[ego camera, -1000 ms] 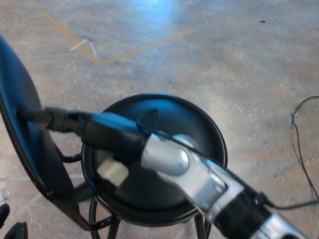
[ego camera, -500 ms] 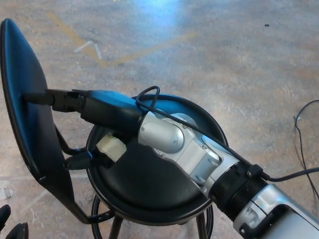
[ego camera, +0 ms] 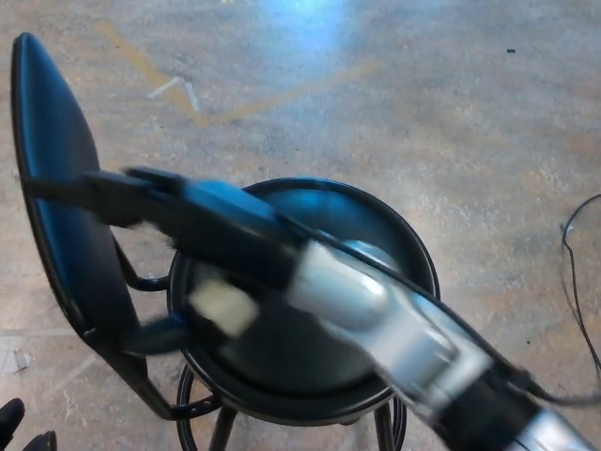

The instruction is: Use the right hand to rotate the back of the chair to its left.

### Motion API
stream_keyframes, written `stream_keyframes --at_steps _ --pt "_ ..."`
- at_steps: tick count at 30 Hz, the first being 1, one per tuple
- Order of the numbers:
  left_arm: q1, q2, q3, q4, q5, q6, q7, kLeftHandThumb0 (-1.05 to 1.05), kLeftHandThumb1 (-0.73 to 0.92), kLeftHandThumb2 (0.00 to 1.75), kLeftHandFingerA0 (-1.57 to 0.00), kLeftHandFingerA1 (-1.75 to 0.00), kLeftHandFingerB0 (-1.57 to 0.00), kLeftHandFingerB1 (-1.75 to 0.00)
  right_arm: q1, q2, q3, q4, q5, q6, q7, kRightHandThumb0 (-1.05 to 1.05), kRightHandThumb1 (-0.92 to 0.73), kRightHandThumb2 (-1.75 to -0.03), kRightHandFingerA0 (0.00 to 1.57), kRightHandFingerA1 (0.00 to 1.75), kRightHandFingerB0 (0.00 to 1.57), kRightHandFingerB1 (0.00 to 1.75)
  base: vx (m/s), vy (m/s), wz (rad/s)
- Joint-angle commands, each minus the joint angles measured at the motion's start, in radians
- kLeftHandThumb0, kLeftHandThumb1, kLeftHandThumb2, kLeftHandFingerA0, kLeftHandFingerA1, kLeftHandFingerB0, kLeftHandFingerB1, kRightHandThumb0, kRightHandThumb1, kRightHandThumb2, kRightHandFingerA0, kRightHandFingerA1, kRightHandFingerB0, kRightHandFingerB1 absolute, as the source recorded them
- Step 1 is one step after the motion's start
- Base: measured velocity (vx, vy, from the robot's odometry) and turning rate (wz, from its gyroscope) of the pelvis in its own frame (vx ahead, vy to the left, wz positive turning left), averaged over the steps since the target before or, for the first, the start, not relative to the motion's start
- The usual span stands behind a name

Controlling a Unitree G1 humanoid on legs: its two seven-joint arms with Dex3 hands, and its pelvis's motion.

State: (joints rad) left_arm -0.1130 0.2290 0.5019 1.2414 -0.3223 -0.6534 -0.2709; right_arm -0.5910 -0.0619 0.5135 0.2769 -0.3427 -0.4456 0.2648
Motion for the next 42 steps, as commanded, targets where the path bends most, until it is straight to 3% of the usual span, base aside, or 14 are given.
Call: stream_keyframes --at_steps 1,5,7,10,11,18,23,24,26,27,30,40,41,42 --pt "0.020 0.003 -0.001 0.005 0.007 0.012 0.014 -0.87 0.59 0.59 -0.31 -0.43 -0.38 -0.37 0.269 -0.199 -0.111 -0.190 0.088 -0.145 0.021 -0.86 -0.55 -0.90 0.12 0.28 0.12 0.12 0.00 0.000 0.00" --pt "0.025 -0.005 -0.004 0.000 0.007 0.001 0.009 -0.89 0.60 0.59 -0.30 -0.44 -0.37 -0.37 0.445 -0.308 -0.256 -0.206 0.115 -0.283 -0.055 -0.80 -0.63 -0.61 0.16 0.28 0.10 0.24 0.00 0.000 0.00" --pt "0.027 -0.008 -0.001 -0.001 0.003 -0.003 0.004 -0.92 0.63 0.60 -0.31 -0.44 -0.37 -0.37 0.526 -0.354 -0.352 -0.182 0.102 -0.341 -0.107 -0.38 -0.29 -0.92 0.00 0.48 0.00 0.49 0.00 0.000 0.00" --pt "0.024 -0.011 -0.001 -0.002 0.003 -0.005 0.005 -0.94 0.65 0.61 -0.32 -0.45 -0.37 -0.37 0.598 -0.388 -0.451 -0.124 0.118 -0.412 -0.143 -0.38 -0.30 -0.93 0.00 0.48 0.00 0.48 0.00 0.000 0.00" --pt "0.024 -0.012 -0.001 -0.003 0.002 -0.006 0.003 -0.94 0.65 0.61 -0.31 -0.45 -0.37 -0.37 0.617 -0.396 -0.474 -0.088 0.141 -0.437 -0.143 -0.79 -0.64 -0.61 0.20 0.28 0.14 0.27 0.00 0.000 0.00" --pt "0.024 -0.020 0.003 -0.003 -0.004 -0.006 -0.001 -0.94 0.67 0.61 -0.32 -0.44 -0.39 -0.37 0.662 -0.417 -0.597 0.247 0.060 -0.546 -0.290 -0.81 -0.69 -0.61 0.21 0.31 0.18 0.30 0.00 0.000 0.00" --pt "0.025 -0.023 0.005 -0.001 -0.005 -0.009 -0.004 -0.94 0.52 0.92 -0.28 -0.52 -0.34 -0.46 0.633 -0.427 -0.589 0.482 -0.048 -0.476 -0.451 -0.87 -0.73 -0.63 0.22 0.33 0.17 0.32 0.00 0.000 0.00" --pt "0.024 -0.022 0.006 0.000 -0.005 -0.007 -0.002 -0.95 0.52 0.93 -0.29 -0.51 -0.35 -0.46 0.622 -0.433 -0.571 0.532 -0.074 -0.439 -0.485 -0.40 -0.32 -0.97 0.00 0.48 0.00 0.49 0.00 0.000 0.00" --pt "0.025 -0.021 0.002 0.000 0.000 -0.009 0.005 -0.95 0.68 0.62 -0.32 -0.44 -0.40 -0.37 0.603 -0.435 -0.556 0.590 -0.069 -0.410 -0.482 -0.41 -0.33 -0.98 0.00 0.49 0.00 0.49 0.00 0.000 0.00" --pt "0.029 -0.017 -0.006 0.001 0.011 -0.012 0.011 -0.96 0.73 0.63 -0.31 -0.42 -0.38 -0.36 0.578 -0.433 -0.542 0.661 -0.058 -0.361 -0.470 -0.91 -0.66 -1.01 0.13 0.46 0.00 0.41 0.00 0.000 0.00" --pt "0.033 -0.012 -0.024 0.007 0.035 -0.014 0.032 -1.00 0.76 0.64 -0.30 -0.42 -0.37 -0.36 0.523 -0.425 -0.534 0.802 -0.022 -0.289 -0.441 -0.40 -0.40 -1.01 0.00 0.50 0.01 0.50 0.00 0.000 0.00" --pt "0.035 -0.019 -0.016 0.008 0.010 0.000 0.022 -0.89 0.66 0.61 -0.33 -0.45 -0.40 -0.37 0.435 -0.379 -0.570 0.969 0.069 -0.183 -0.380 -0.42 -0.31 -0.95 0.00 0.52 0.02 0.52 0.00 0.000 0.00" --pt "0.036 -0.019 -0.018 0.009 0.012 0.001 0.026 -0.86 0.65 0.60 -0.34 -0.45 -0.41 -0.37 0.425 -0.373 -0.576 0.977 0.076 -0.182 -0.381 -0.91 -0.68 -0.65 0.09 0.46 0.08 0.42 0.00 0.000 0.00" --pt "0.037 -0.019 -0.019 0.010 0.014 0.000 0.029 -0.86 0.64 0.60 -0.34 -0.45 -0.41 -0.37 0.420 -0.372 -0.573 0.981 0.071 -0.182 -0.393 -0.42 -0.30 -0.95 0.00 0.52 0.02 0.52 0.00 0.000 0.00"
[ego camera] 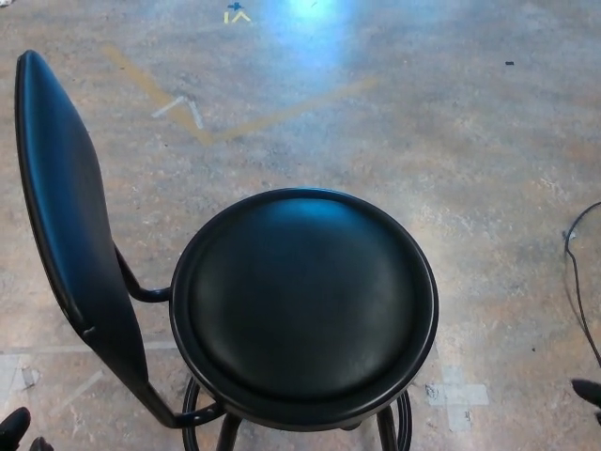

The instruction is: Use the right hand to rotate the back of the chair to its left.

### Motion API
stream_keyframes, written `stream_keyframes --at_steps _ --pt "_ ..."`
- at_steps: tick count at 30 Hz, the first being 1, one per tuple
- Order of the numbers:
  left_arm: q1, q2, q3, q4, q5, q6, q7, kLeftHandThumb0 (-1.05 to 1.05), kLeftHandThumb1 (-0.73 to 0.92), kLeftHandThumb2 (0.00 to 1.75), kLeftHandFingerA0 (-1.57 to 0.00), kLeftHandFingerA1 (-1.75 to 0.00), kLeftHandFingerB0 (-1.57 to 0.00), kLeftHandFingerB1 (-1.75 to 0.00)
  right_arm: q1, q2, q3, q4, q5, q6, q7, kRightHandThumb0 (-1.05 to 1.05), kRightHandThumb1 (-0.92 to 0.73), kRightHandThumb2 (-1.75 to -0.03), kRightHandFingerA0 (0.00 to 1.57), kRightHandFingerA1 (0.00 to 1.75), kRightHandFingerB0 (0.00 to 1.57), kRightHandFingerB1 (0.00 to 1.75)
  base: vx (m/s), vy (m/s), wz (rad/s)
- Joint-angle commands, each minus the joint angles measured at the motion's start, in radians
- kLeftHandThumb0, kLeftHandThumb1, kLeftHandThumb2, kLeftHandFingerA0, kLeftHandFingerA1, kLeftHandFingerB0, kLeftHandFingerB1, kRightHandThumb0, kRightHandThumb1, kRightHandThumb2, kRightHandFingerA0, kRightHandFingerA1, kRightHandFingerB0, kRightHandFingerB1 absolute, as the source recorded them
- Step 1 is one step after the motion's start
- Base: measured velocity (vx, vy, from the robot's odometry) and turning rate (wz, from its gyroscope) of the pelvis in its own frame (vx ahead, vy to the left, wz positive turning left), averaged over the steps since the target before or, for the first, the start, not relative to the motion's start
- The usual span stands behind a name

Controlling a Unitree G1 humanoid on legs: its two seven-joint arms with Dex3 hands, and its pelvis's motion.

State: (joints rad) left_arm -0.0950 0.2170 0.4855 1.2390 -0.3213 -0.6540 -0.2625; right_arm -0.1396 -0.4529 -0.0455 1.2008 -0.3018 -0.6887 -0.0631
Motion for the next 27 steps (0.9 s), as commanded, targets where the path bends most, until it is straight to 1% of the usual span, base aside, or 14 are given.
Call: stream_keyframes --at_steps 1,2,3,4,12,13,14,16,17,18,20,25,26,27 --pt "0.020 -0.007 -0.003 0.013 0.014 0.001 0.022 -0.86 0.64 0.60 -0.34 -0.45 -0.41 -0.37 -0.034 0.020 -0.013 0.061 0.027 0.060 -0.071 -0.42 -0.30 -0.95 0.00 0.52 0.02 0.52 0.00 0.000 0.00" --pt "0.020 -0.007 -0.004 0.013 0.013 0.001 0.022 -0.86 0.64 0.60 -0.34 -0.45 -0.41 -0.37 -0.036 0.020 -0.012 0.064 0.026 0.060 -0.073 -0.42 -0.30 -0.95 0.00 0.52 0.02 0.52 0.00 0.000 0.00" --pt "0.019 -0.006 -0.007 0.013 0.017 -0.001 0.029 -0.85 0.64 0.60 -0.35 -0.46 -0.42 -0.37 -0.043 0.020 -0.007 0.064 0.022 0.063 -0.080 -0.87 -0.72 -0.62 0.09 0.45 0.10 0.43 0.00 0.000 0.00" --pt "0.018 -0.007 -0.009 0.013 0.020 -0.002 0.033 -0.84 0.63 0.60 -0.35 -0.46 -0.41 -0.38 -0.050 0.023 -0.009 0.064 0.026 0.058 -0.079 -0.41 -0.30 -0.95 0.00 0.51 0.04 0.53 0.00 0.000 0.00" --pt "0.017 -0.011 -0.011 0.011 0.021 -0.005 0.040 -0.82 0.62 0.60 -0.35 -0.45 -0.42 -0.37 -0.068 0.033 -0.016 0.048 0.047 0.021 -0.074 -0.42 -0.32 -0.94 0.01 0.52 0.06 0.54 0.00 0.000 0.00" --pt "0.016 -0.010 -0.011 0.011 0.021 -0.002 0.040 -0.82 0.63 0.60 -0.35 -0.45 -0.42 -0.37 -0.069 0.034 -0.016 0.044 0.049 0.021 -0.069 -0.84 -0.55 -0.93 0.12 0.57 0.00 0.48 0.00 0.000 0.00" --pt "0.015 -0.010 -0.011 0.011 0.020 -0.002 0.041 -0.82 0.62 0.60 -0.35 -0.46 -0.42 -0.37 -0.070 0.035 -0.019 0.042 0.057 0.016 -0.061 -0.87 -0.56 -0.92 0.10 0.55 0.00 0.47 0.00 0.000 0.00" --pt "0.011 -0.007 -0.014 0.014 0.025 0.001 0.045 -0.83 0.63 0.60 -0.35 -0.45 -0.41 -0.37 -0.072 0.034 -0.019 0.033 0.061 0.010 -0.055 -0.78 -0.51 -0.92 0.09 0.54 0.02 0.49 0.00 0.000 0.00" --pt "0.011 -0.008 -0.015 0.015 0.025 0.000 0.046 -0.82 0.63 0.60 -0.35 -0.46 -0.42 -0.37 -0.072 0.035 -0.021 0.028 0.065 0.003 -0.059 -0.90 -0.57 -0.91 0.12 0.55 0.03 0.48 0.00 0.000 0.00" --pt "0.011 -0.008 -0.015 0.015 0.024 -0.001 0.047 -0.82 0.63 0.60 -0.35 -0.46 -0.42 -0.37 -0.073 0.034 -0.017 0.024 0.063 0.004 -0.065 -0.81 -0.52 -0.92 0.09 0.54 0.02 0.49 0.00 0.000 0.00" --pt "0.010 -0.008 -0.015 0.014 0.023 -0.002 0.048 -0.82 0.63 0.60 -0.35 -0.46 -0.42 -0.37 -0.077 0.027 -0.001 0.019 0.043 0.005 -0.088 -0.88 -0.57 -0.94 0.08 0.54 0.00 0.46 0.00 0.000 0.00" --pt "0.008 -0.008 -0.016 0.013 0.021 0.000 0.053 -0.82 0.63 0.60 -0.35 -0.46 -0.42 -0.37 -0.080 0.024 0.006 0.012 0.044 0.001 -0.093 -0.83 -0.54 -0.94 0.09 0.52 0.02 0.48 0.00 0.000 0.00" --pt "0.008 -0.010 -0.017 0.012 0.021 -0.001 0.052 -0.81 0.63 0.60 -0.34 -0.46 -0.42 -0.37 -0.082 0.023 0.006 0.012 0.046 -0.005 -0.093 -0.96 -0.62 -0.95 0.06 0.51 0.01 0.45 0.00 0.000 0.00" --pt "0.009 -0.010 -0.017 0.012 0.021 -0.002 0.051 -0.82 0.63 0.60 -0.34 -0.46 -0.41 -0.37 -0.082 0.023 0.006 0.012 0.046 -0.009 -0.094 -0.95 -0.61 -0.94 0.05 0.52 0.03 0.46 0.00 0.000 0.00"
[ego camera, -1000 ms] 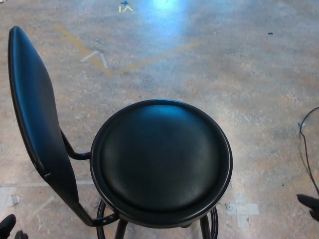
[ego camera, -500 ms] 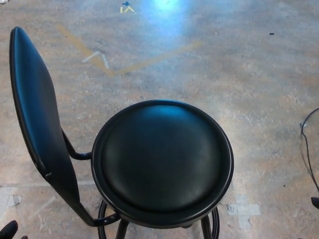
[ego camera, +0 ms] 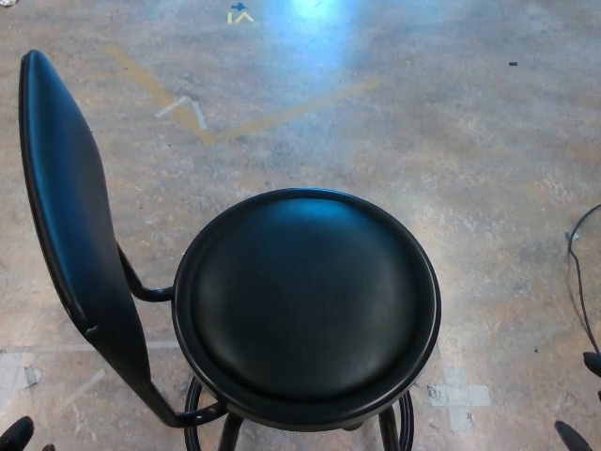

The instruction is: Use the right hand to rotate the back of the chair to its left.

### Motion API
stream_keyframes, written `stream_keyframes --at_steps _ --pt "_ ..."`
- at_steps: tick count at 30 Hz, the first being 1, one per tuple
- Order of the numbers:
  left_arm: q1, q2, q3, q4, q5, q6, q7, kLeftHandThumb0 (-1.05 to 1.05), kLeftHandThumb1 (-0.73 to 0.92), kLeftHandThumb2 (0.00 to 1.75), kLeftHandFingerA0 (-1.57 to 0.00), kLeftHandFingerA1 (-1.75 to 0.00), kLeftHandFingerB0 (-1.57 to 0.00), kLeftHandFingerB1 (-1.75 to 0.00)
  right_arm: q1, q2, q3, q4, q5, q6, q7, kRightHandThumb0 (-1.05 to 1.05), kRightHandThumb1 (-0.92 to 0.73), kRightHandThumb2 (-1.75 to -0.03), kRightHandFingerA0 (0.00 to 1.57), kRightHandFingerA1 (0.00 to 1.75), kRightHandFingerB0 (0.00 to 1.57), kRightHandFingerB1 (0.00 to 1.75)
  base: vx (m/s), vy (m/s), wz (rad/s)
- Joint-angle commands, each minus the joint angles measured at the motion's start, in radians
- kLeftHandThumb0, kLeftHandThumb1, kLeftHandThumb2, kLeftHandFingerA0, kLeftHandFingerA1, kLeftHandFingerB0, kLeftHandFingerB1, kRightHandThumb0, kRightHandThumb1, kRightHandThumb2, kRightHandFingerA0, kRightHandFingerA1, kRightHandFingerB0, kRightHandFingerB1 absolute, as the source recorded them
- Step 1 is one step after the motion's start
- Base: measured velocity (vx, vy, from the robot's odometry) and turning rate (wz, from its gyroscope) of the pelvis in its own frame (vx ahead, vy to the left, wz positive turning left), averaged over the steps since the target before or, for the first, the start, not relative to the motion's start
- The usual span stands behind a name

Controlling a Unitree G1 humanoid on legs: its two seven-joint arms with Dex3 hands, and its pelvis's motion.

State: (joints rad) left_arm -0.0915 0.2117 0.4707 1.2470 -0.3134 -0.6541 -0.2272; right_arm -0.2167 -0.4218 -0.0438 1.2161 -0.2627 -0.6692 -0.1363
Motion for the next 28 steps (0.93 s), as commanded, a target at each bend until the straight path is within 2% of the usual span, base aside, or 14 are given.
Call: stream_keyframes --at_steps 1,2,4,6,9,11,13,15,16,20,22,23,24,28 --pt "0.005 -0.004 -0.003 0.004 0.013 -0.002 0.016 -0.82 0.63 0.60 -0.34 -0.46 -0.41 -0.37 -0.005 -0.009 0.005 -0.004 0.007 -0.030 -0.022 -0.95 -0.61 -0.94 0.05 0.52 0.03 0.46 0.00 0.000 0.00" --pt "0.004 -0.004 -0.002 0.006 0.012 -0.002 0.016 -0.82 0.63 0.60 -0.34 -0.46 -0.42 -0.37 -0.004 -0.012 0.009 -0.007 0.002 -0.032 -0.027 -0.84 -0.54 -0.94 0.05 0.52 0.00 0.46 0.00 0.000 0.00" --pt "0.003 -0.005 -0.002 0.005 0.012 -0.003 0.018 -0.82 0.63 0.60 -0.34 -0.47 -0.42 -0.37 -0.004 -0.010 0.000 -0.005 0.019 -0.044 -0.008 -0.90 -0.58 -0.92 0.09 0.54 0.05 0.48 0.00 0.000 0.00" --pt "0.003 -0.004 -0.003 0.006 0.013 -0.002 0.017 -0.82 0.63 0.60 -0.34 -0.46 -0.42 -0.37 -0.003 -0.008 0.000 -0.004 0.018 -0.044 -0.012 -0.81 -0.52 -0.92 0.08 0.54 0.05 0.49 0.00 0.000 0.00" --pt "0.001 -0.003 -0.001 0.007 0.009 0.003 0.014 -0.83 0.63 0.60 -0.34 -0.45 -0.41 -0.37 -0.007 -0.016 0.013 -0.003 -0.002 -0.040 -0.035 -0.95 -0.61 -0.95 0.10 0.54 0.00 0.45 0.00 0.000 0.00" --pt "0.001 -0.003 -0.003 0.007 0.011 0.002 0.015 -0.82 0.63 0.60 -0.34 -0.45 -0.41 -0.37 -0.006 -0.015 0.014 -0.006 0.003 -0.032 -0.031 -0.80 -0.52 -0.94 0.06 0.52 0.01 0.47 0.00 0.000 0.00" --pt "0.001 -0.002 -0.004 0.008 0.013 0.002 0.016 -0.83 0.63 0.60 -0.34 -0.45 -0.41 -0.37 -0.003 -0.012 0.012 -0.008 0.011 -0.035 -0.023 -0.95 -0.61 -0.94 0.06 0.53 0.01 0.45 0.00 0.000 0.00" --pt "0.003 -0.002 -0.006 0.006 0.015 -0.001 0.017 -0.83 0.63 0.60 -0.33 -0.45 -0.41 -0.37 -0.002 -0.007 -0.001 -0.005 0.033 -0.041 0.002 -0.84 -0.54 -0.91 0.04 0.52 0.04 0.48 0.00 0.000 0.00" --pt "0.003 -0.002 -0.006 0.006 0.013 0.000 0.016 -0.83 0.63 0.60 -0.34 -0.45 -0.41 -0.37 -0.002 -0.005 -0.003 -0.004 0.037 -0.043 0.005 -0.95 -0.61 -0.93 0.08 0.52 0.04 0.46 0.00 0.000 0.00" --pt "0.007 -0.006 -0.004 0.004 0.009 -0.003 0.011 -0.81 0.63 0.60 -0.34 -0.45 -0.41 -0.37 0.000 -0.008 -0.001 -0.005 0.031 -0.044 -0.003 -0.92 -0.59 -0.92 0.06 0.52 0.05 0.47 0.00 0.000 0.00" --pt "0.007 -0.006 -0.005 0.005 0.009 -0.002 0.013 -0.81 0.63 0.60 -0.33 -0.45 -0.41 -0.37 -0.002 -0.009 0.002 -0.001 0.026 -0.045 -0.008 -0.82 -0.53 -0.92 0.07 0.52 0.05 0.48 0.00 0.000 0.00" --pt "0.007 -0.006 -0.008 0.006 0.013 -0.003 0.016 -0.81 0.64 0.60 -0.34 -0.45 -0.41 -0.37 -0.001 -0.009 0.001 -0.001 0.028 -0.050 -0.007 -0.42 -0.28 -0.93 0.01 0.53 0.02 0.52 0.00 0.000 0.00" --pt "0.007 -0.007 -0.008 0.006 0.013 -0.003 0.016 -0.82 0.64 0.60 -0.33 -0.45 -0.40 -0.37 -0.001 -0.011 0.005 -0.002 0.023 -0.048 -0.013 -0.85 -0.55 -0.94 0.09 0.52 0.03 0.48 0.00 0.000 0.00" --pt "0.009 -0.006 -0.011 0.008 0.016 -0.001 0.020 -0.83 0.64 0.60 -0.34 -0.45 -0.41 -0.37 0.005 -0.014 0.013 -0.006 0.015 -0.044 -0.022 -0.80 -0.52 -0.93 0.07 0.53 0.01 0.47 0.00 0.000 0.00"
